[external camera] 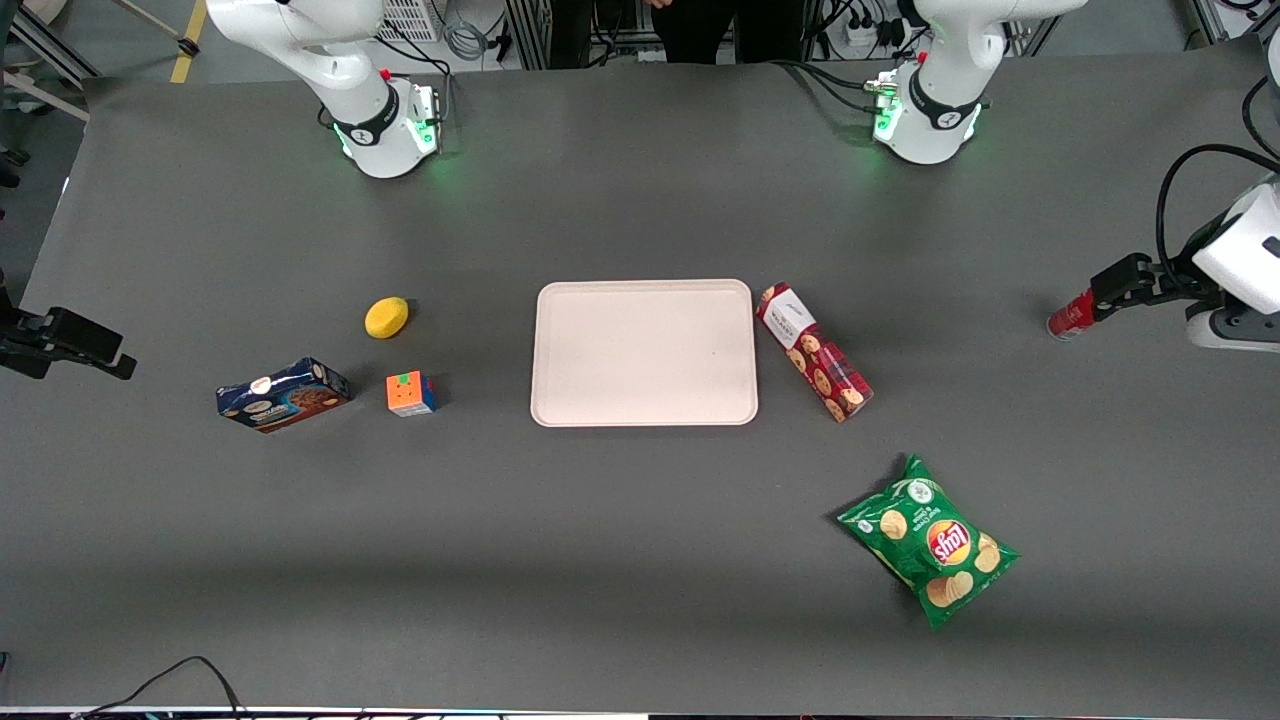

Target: Place red cookie box on tray

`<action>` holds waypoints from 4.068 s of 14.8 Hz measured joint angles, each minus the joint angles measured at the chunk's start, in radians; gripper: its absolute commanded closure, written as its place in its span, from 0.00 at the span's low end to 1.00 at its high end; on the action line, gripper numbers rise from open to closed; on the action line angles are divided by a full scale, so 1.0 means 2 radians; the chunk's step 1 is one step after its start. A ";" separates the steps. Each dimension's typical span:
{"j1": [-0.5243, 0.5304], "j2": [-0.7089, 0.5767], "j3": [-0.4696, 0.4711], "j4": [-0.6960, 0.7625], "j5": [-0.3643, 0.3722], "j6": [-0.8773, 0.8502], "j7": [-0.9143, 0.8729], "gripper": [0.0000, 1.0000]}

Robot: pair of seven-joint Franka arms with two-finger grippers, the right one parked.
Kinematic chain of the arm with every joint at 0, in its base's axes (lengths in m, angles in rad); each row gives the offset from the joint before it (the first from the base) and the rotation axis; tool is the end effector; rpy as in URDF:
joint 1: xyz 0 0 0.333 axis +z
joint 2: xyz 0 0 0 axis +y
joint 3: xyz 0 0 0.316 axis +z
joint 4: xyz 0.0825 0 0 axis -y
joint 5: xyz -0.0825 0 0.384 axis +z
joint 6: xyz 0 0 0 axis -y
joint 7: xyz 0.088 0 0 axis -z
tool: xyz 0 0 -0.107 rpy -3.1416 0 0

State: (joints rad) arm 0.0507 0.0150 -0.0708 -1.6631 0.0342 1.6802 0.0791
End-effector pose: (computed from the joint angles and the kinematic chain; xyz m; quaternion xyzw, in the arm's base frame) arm 0.5660 -0.0078 0.5819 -0.9985 0.0514 -0.0006 0.0165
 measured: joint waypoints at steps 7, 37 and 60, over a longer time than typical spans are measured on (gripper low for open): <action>0.000 0.000 0.000 0.003 -0.004 0.000 0.002 0.00; -0.002 0.001 -0.048 0.010 -0.018 -0.069 -0.148 0.00; -0.006 -0.037 -0.236 -0.348 -0.080 0.343 -0.450 0.00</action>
State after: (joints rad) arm 0.0383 -0.0591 -0.5423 -2.3581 -0.1256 2.3664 -0.8202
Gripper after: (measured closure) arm 0.000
